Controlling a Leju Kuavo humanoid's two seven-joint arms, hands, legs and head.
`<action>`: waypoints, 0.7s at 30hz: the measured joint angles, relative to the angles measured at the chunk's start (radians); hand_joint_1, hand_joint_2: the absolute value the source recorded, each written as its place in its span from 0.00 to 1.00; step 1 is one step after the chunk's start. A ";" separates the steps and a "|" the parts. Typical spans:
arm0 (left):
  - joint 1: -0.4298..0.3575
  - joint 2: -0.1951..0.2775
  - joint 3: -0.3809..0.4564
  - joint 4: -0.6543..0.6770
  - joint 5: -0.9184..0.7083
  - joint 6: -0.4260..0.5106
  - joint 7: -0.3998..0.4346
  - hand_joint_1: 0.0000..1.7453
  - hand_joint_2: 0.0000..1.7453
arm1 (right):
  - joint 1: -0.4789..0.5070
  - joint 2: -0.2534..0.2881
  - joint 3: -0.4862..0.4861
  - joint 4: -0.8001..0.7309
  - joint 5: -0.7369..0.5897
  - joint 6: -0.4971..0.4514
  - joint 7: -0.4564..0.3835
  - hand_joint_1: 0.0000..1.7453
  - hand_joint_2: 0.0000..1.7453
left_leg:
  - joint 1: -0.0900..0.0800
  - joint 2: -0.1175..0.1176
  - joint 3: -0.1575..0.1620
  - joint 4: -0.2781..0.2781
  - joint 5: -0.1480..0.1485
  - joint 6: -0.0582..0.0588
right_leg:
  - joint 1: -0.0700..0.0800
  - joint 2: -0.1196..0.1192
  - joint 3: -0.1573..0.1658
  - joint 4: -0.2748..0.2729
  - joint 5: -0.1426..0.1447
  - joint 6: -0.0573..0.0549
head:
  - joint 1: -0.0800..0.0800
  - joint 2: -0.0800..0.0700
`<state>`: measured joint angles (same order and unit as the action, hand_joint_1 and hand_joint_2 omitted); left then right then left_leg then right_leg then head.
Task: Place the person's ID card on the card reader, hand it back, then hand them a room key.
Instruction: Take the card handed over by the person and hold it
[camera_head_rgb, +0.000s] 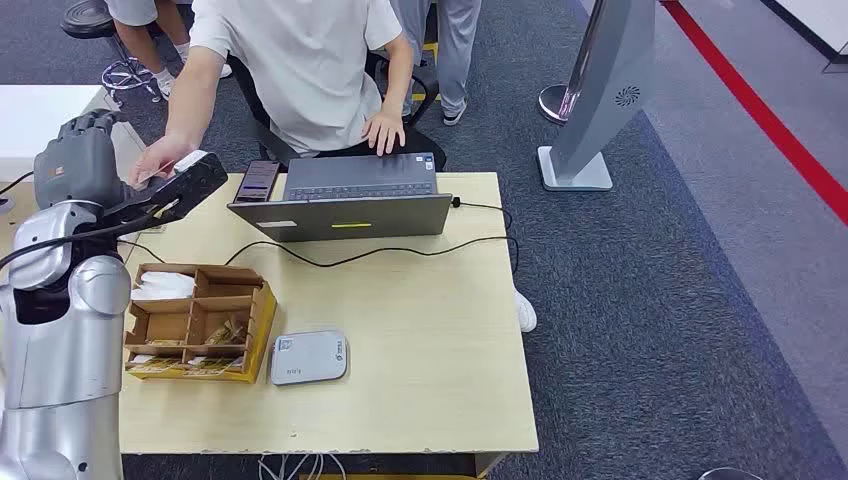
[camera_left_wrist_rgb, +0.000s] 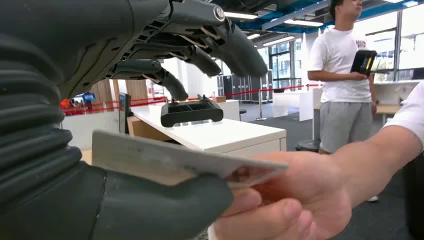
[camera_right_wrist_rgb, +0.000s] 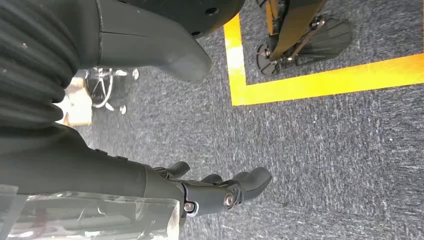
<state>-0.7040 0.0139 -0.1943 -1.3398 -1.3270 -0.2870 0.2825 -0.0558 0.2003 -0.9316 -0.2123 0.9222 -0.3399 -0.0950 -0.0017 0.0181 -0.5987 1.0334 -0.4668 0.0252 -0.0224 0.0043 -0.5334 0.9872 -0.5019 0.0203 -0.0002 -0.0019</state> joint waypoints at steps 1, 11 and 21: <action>-0.003 0.001 -0.003 0.005 -0.004 -0.006 0.004 1.00 1.00 | 0.000 0.000 0.001 0.000 0.001 0.000 0.002 0.00 1.00 | 0.000 0.000 0.000 0.000 0.000 0.000 | 0.000 0.000 0.000 0.000 0.000 0.000 | 0.000 0.000; -0.039 0.016 -0.024 0.053 -0.020 -0.028 0.019 1.00 1.00 | 0.000 -0.001 0.002 0.001 0.014 0.000 0.009 0.00 1.00 | 0.000 0.000 0.000 0.000 0.000 0.000 | 0.000 0.000 0.000 0.000 0.000 0.000 | 0.000 0.000; -0.043 0.021 -0.028 0.067 -0.020 -0.028 0.019 1.00 1.00 | 0.000 -0.002 0.002 0.001 0.014 0.000 0.009 0.00 1.00 | 0.000 0.000 0.000 0.000 0.000 0.000 | 0.000 0.000 0.000 0.000 0.000 0.000 | 0.000 0.000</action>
<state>-0.7474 0.0348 -0.2225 -1.2727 -1.3474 -0.3151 0.3017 -0.0554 0.1987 -0.9293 -0.2109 0.9362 -0.3399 -0.0862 -0.0018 0.0181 -0.5990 1.0334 -0.4666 0.0253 -0.0224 0.0043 -0.5333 0.9873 -0.5018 0.0202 -0.0002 -0.0019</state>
